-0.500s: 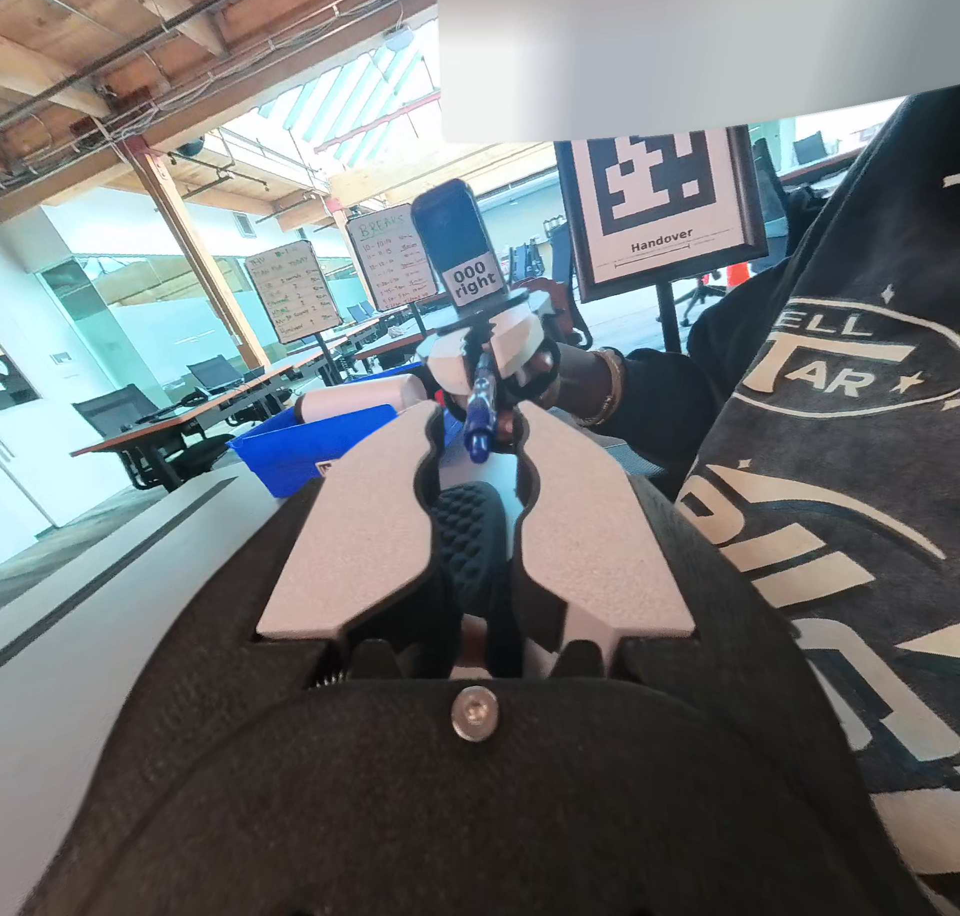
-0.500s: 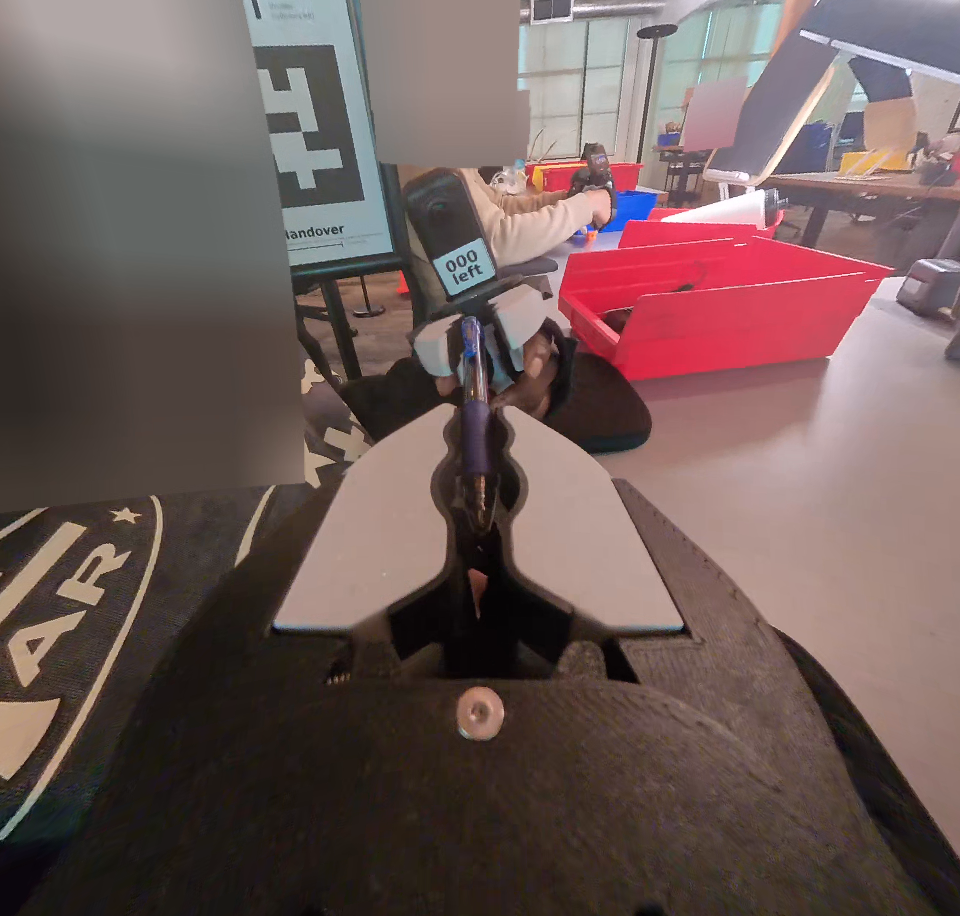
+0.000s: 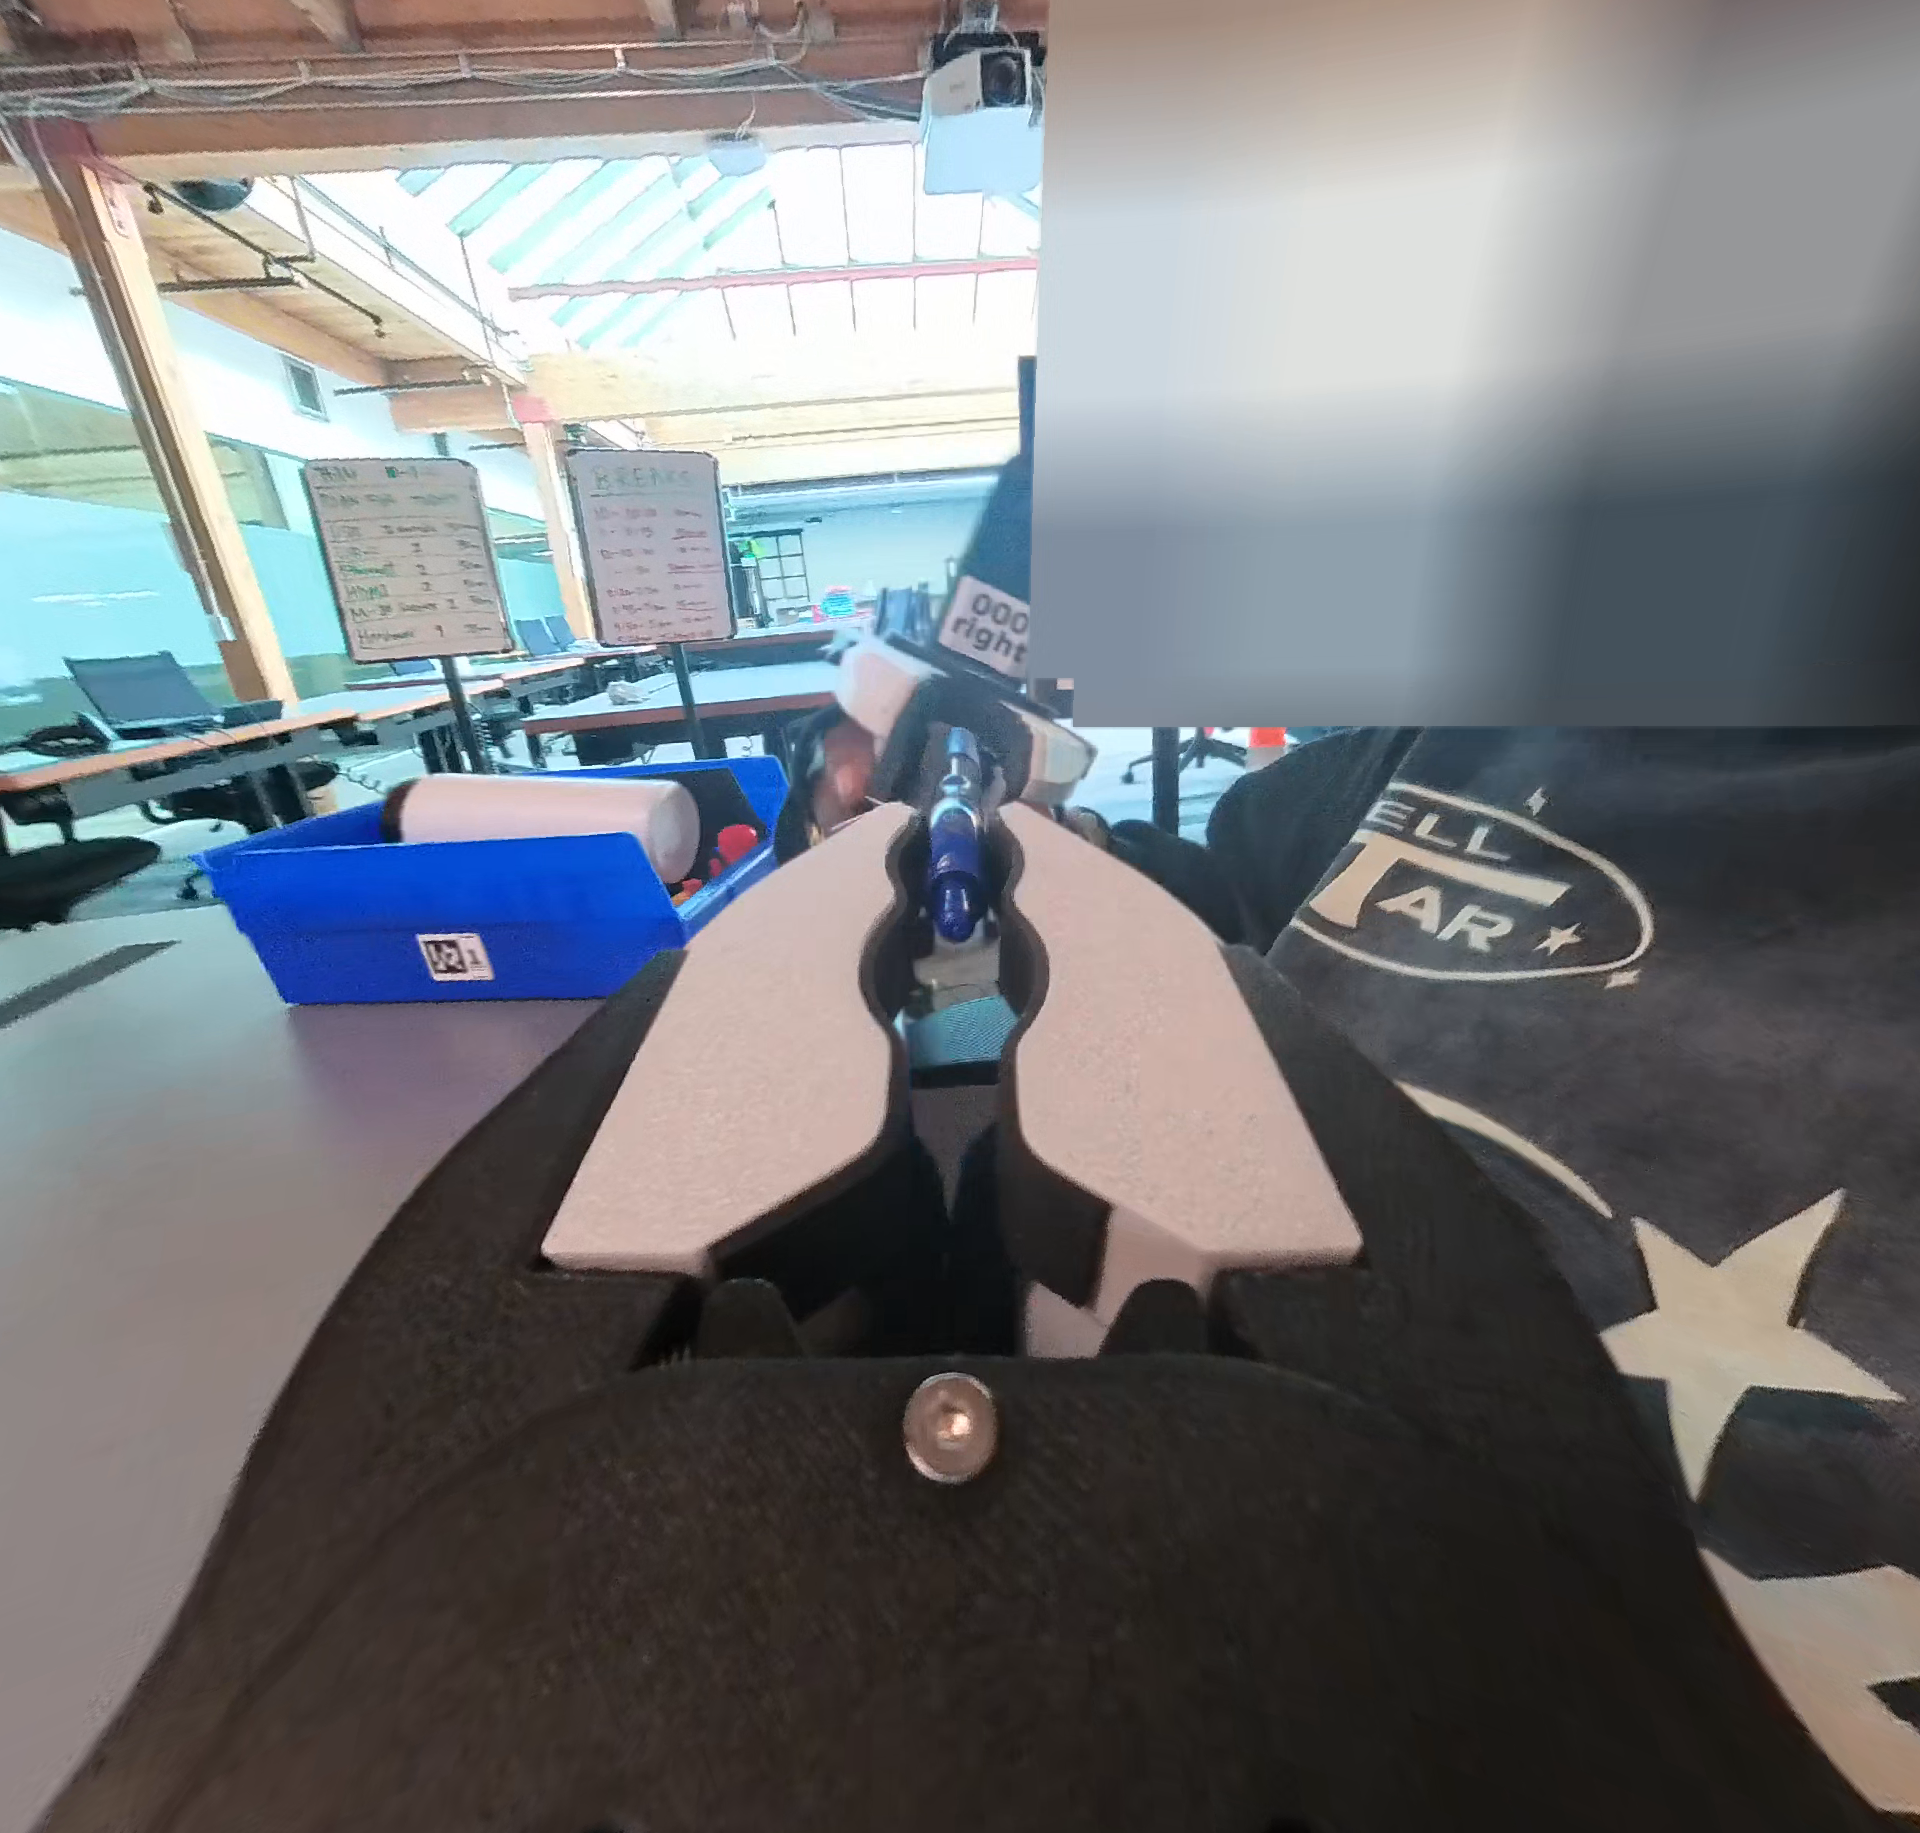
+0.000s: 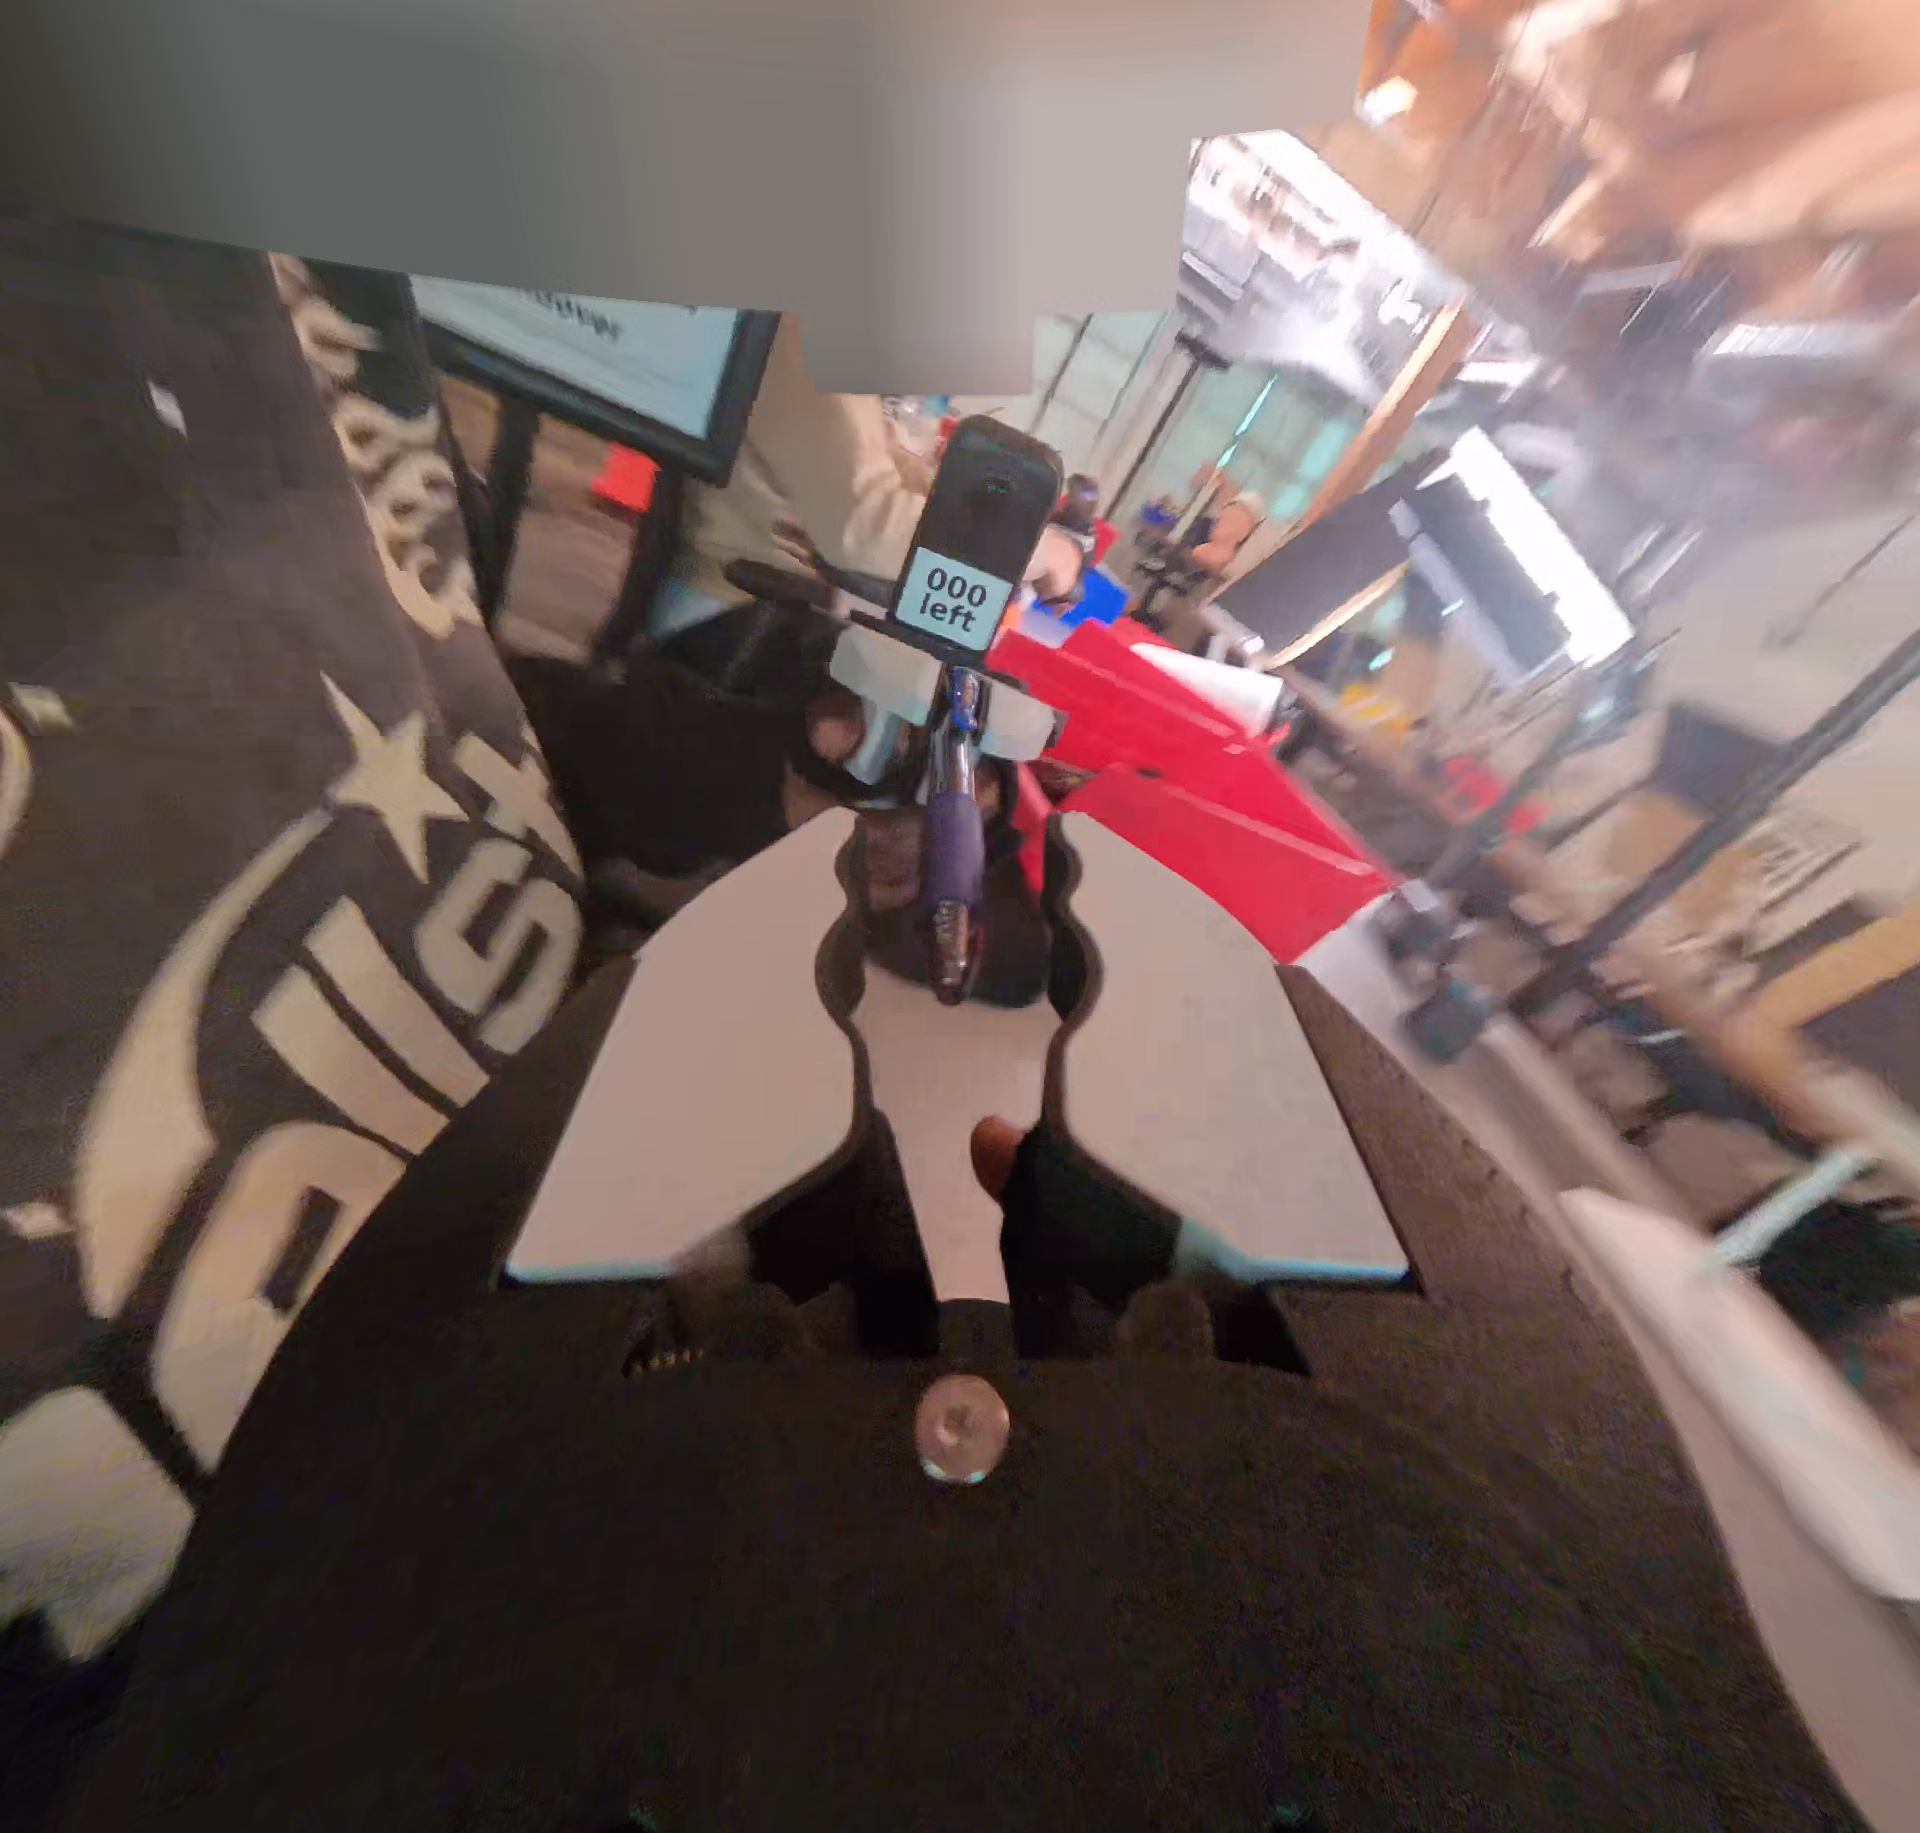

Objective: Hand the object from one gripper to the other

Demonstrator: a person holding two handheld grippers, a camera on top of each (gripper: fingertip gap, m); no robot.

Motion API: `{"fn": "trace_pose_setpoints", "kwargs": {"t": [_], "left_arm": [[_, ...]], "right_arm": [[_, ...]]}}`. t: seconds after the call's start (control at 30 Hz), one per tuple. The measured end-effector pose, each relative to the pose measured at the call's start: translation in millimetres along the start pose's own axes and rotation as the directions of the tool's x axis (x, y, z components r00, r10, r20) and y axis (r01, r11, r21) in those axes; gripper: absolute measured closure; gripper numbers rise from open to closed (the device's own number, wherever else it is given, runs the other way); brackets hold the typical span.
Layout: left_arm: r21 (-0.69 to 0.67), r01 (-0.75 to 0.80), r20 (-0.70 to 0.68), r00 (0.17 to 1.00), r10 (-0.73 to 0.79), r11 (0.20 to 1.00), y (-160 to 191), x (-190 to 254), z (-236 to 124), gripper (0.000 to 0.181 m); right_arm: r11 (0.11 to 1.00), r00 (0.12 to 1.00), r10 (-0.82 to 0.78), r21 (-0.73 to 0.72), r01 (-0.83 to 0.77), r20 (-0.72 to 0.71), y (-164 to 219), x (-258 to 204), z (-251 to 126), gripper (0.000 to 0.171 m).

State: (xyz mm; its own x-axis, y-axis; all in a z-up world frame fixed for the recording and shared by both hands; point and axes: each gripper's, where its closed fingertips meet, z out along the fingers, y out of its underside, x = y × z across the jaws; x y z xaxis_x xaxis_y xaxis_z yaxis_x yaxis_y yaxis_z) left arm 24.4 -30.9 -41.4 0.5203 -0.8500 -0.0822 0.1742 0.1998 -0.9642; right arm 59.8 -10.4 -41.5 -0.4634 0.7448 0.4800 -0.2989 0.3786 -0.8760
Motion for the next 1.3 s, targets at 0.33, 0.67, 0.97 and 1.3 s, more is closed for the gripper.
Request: {"fn": "trace_pose_setpoints", "kwargs": {"t": [0.33,0.67,0.97,1.3], "left_arm": [[-0.018,0.074,-0.040,0.996,-0.075,0.997,6,3,3,0.171],[0.007,-0.118,0.063,0.991,0.117,0.993,3,-5,1,0.150],[-0.171,-0.495,0.178,0.835,0.521,0.852,9,-11,1,0.143],[-0.150,-0.397,0.129,0.900,0.416,0.905,10,-7,0,0.154]], "right_arm": [[0.888,0.895,-0.444,-0.155,0.433,-0.044,4,-7,0,0.144],[0.985,0.992,-0.119,-0.132,0.114,-0.031,9,1,2,0.159],[0.836,0.832,0.549,-0.081,-0.543,0.082,18,8,0,0.159],[0.836,0.827,0.548,-0.097,-0.540,0.126,17,1,1,0.159]]}}
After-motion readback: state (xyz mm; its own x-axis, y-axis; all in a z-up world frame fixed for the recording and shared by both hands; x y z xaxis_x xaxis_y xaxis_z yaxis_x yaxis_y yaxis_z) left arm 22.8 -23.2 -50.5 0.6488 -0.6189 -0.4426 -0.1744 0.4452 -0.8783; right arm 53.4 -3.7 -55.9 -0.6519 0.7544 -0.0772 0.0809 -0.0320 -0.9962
